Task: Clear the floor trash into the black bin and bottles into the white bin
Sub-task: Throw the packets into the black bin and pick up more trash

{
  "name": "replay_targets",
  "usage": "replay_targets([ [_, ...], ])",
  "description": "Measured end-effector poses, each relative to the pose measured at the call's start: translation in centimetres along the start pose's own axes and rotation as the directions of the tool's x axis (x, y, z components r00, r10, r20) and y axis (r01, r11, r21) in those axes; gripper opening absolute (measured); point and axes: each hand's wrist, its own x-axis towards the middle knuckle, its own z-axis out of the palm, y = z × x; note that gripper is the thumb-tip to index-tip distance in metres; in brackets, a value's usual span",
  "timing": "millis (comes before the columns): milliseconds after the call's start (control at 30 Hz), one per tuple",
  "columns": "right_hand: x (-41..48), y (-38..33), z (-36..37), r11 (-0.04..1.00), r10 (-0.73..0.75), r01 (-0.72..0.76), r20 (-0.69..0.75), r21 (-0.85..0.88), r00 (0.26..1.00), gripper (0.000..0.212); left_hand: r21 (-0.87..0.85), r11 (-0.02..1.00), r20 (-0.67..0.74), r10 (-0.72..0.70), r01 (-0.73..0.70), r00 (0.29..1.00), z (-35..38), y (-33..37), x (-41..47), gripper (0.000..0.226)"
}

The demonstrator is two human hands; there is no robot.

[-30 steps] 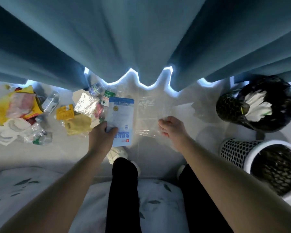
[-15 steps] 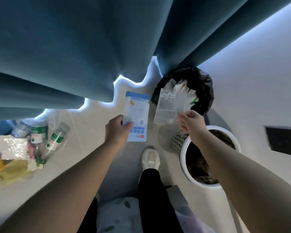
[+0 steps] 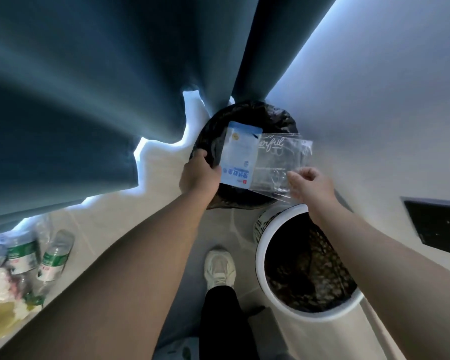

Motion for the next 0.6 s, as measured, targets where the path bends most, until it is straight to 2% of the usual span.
replay_targets([
  [167, 1.3, 0.3, 1.9, 0.996, 0.01, -0.007, 0.033, -0.088, 0.999, 0.005, 0.173, 0.973, 0.003, 0.154, -0.152, 0.988, -1.0, -3.5, 0.0, 0.051],
  [233, 2.0, 0.2, 2.8, 0.981, -0.011, 0.015, 0.019, -0.194, 1.0, 0.021, 0.204, 0.959, 0.021, 0.197, -0.197, 0.98, -1.5, -4.8, -0.2, 0.05],
  [333, 2.1, -0.6, 4.2, 0.923, -0.05, 0.053, 0.018, -0.38, 0.999, 0.06, 0.225, 0.949, 0.033, 0.218, -0.22, 0.975, -2.3, -6.4, -0.9, 0.049],
  [400, 1.4, -0.9, 5.0, 0.828, -0.088, 0.107, 0.061, -0.551, 0.994, 0.074, 0.265, 0.939, 0.049, 0.216, -0.221, 0.975, -3.1, -7.4, -1.8, 0.052],
  [500, -0.5, -0.7, 5.6, 0.545, -0.16, 0.237, 0.178, -0.804, 0.971, 0.081, 0.299, 0.93, 0.054, 0.205, -0.212, 0.977, -4.5, -9.1, -3.6, 0.057],
  [600, -3.0, -0.7, 6.5, 0.313, -0.193, 0.314, 0.263, -0.897, 0.945, 0.08, 0.316, 0.928, 0.048, 0.194, -0.199, 0.98, -6.2, -11.1, -5.5, 0.061],
])
